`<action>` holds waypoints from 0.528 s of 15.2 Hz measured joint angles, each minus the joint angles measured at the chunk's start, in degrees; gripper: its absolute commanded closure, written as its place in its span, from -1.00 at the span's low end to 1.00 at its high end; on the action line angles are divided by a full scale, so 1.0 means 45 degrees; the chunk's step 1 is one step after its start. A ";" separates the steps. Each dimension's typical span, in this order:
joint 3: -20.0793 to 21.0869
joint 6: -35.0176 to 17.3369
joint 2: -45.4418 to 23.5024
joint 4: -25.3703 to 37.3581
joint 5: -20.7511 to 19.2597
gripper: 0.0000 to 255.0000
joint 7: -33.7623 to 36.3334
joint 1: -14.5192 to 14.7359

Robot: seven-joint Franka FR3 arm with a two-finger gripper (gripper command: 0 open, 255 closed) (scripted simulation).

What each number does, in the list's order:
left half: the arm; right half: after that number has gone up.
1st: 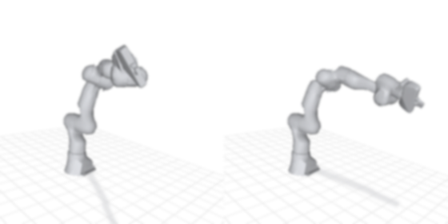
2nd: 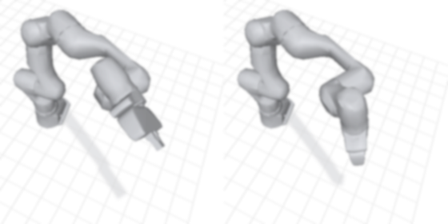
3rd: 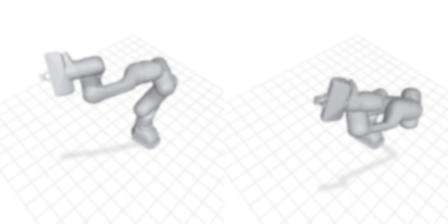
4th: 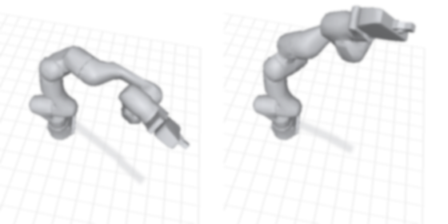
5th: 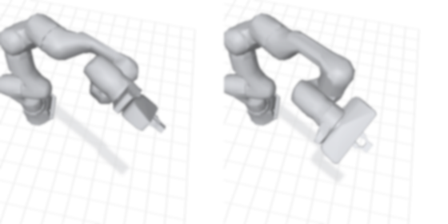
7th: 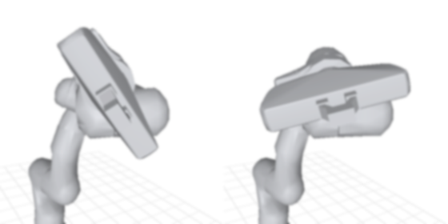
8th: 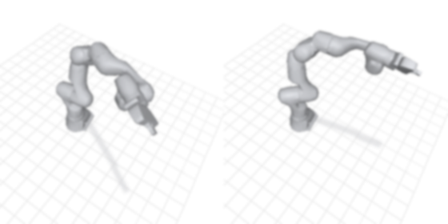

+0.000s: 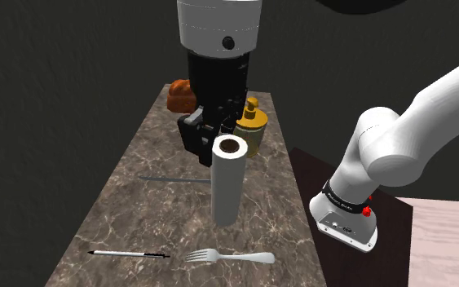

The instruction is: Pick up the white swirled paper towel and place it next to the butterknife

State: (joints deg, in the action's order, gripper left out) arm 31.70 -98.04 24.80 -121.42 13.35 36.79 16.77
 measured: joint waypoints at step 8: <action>0.0247 -0.1342 -0.0087 -0.1252 0.0120 1.00 -0.0030 0.0062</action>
State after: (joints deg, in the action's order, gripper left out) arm 32.82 -104.08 24.41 -127.06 13.89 36.66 17.05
